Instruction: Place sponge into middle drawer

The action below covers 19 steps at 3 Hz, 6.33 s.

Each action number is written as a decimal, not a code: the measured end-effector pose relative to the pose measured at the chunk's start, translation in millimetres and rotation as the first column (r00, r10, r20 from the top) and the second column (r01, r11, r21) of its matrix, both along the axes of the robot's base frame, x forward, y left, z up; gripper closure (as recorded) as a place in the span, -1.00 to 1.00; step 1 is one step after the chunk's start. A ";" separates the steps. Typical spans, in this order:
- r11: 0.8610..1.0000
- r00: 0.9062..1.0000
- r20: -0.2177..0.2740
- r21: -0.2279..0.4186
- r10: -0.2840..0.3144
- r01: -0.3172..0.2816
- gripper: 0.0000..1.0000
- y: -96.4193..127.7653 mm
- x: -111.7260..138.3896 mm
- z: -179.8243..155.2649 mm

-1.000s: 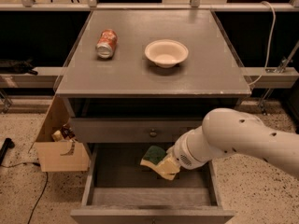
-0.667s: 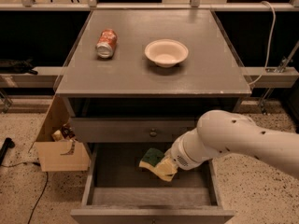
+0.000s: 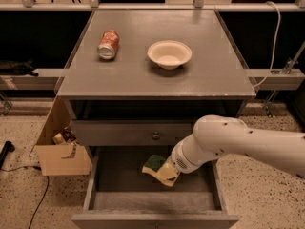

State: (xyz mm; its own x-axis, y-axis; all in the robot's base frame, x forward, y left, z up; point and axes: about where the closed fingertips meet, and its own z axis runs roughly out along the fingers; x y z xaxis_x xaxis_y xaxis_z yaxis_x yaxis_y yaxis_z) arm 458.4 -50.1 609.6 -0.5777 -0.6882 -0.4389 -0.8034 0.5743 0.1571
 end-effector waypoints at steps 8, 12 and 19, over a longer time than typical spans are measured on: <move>0.979 0.963 -0.188 0.041 -0.191 0.202 1.00 -26.2 13.2 -130.1; 0.958 0.932 -0.238 0.021 -0.273 0.286 1.00 -47.4 21.6 -183.6; 0.963 0.936 -0.233 -0.004 -0.264 0.270 -0.94 -31.6 39.2 -205.8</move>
Offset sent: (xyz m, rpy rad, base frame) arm 0.0022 -0.0387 -0.0642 0.0429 0.1226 -0.1193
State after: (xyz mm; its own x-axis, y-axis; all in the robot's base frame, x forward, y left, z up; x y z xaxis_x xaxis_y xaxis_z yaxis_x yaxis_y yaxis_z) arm 497.6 -81.8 403.9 -0.8258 -0.4841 -0.2895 -0.5613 0.7554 0.3380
